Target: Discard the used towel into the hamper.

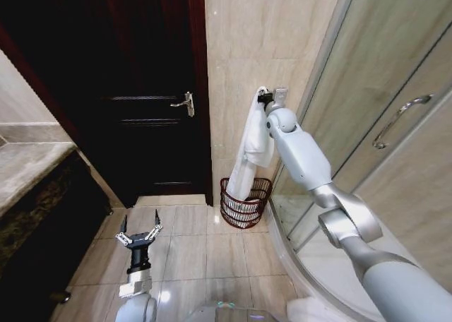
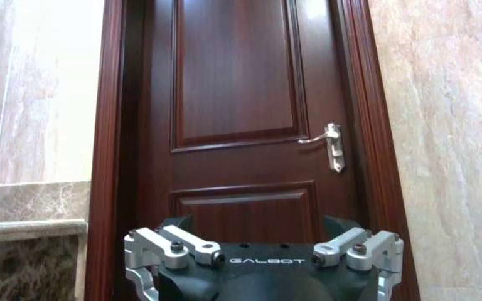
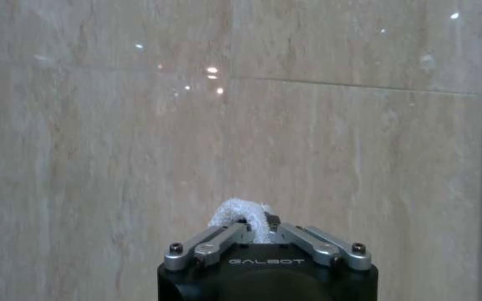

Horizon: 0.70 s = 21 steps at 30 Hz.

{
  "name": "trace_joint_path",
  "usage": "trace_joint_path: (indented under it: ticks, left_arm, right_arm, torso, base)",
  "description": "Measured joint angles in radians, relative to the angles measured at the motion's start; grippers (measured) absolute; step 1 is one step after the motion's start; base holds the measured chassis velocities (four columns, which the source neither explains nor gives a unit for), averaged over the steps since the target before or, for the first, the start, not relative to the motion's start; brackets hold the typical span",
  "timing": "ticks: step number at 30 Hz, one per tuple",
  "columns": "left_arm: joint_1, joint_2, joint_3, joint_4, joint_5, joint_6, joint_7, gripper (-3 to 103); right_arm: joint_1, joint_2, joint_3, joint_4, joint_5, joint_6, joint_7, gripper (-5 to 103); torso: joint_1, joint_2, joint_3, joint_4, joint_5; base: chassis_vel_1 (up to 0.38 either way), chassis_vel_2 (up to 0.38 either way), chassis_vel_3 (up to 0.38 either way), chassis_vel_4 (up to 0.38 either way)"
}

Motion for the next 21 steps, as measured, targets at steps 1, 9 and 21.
trace_joint_path:
  ticks: [1, 9, 21]
  left_arm:
    - [-0.001, 0.000, 0.000, 0.000, 0.001, 0.000, 0.000, 100]
    - [-0.013, 0.000, 0.012, 0.013, 0.028, 0.003, 0.001, 100]
    - [-0.019, 0.000, 0.014, 0.017, 0.041, 0.007, 0.006, 100]
  right_arm:
    - [-0.010, -0.008, 0.000, 0.019, 0.001, -0.006, 0.007, 2]
    - [-0.084, -0.044, 0.010, 0.109, 0.003, -0.026, 0.033, 2]
    - [-0.109, -0.048, 0.031, 0.108, 0.004, -0.016, 0.008, 2]
  torso:
    - [-0.002, -0.005, -0.002, 0.0001, 0.0001]
    - [-0.019, -0.043, -0.024, 0.0000, 0.0002]
    - [-0.042, -0.095, -0.053, 0.0000, 0.0001]
  base:
    - [-0.011, 0.042, 0.016, -0.090]
    - [-0.001, 0.005, 0.002, -0.011]
    - [0.000, 0.000, 0.000, 0.000]
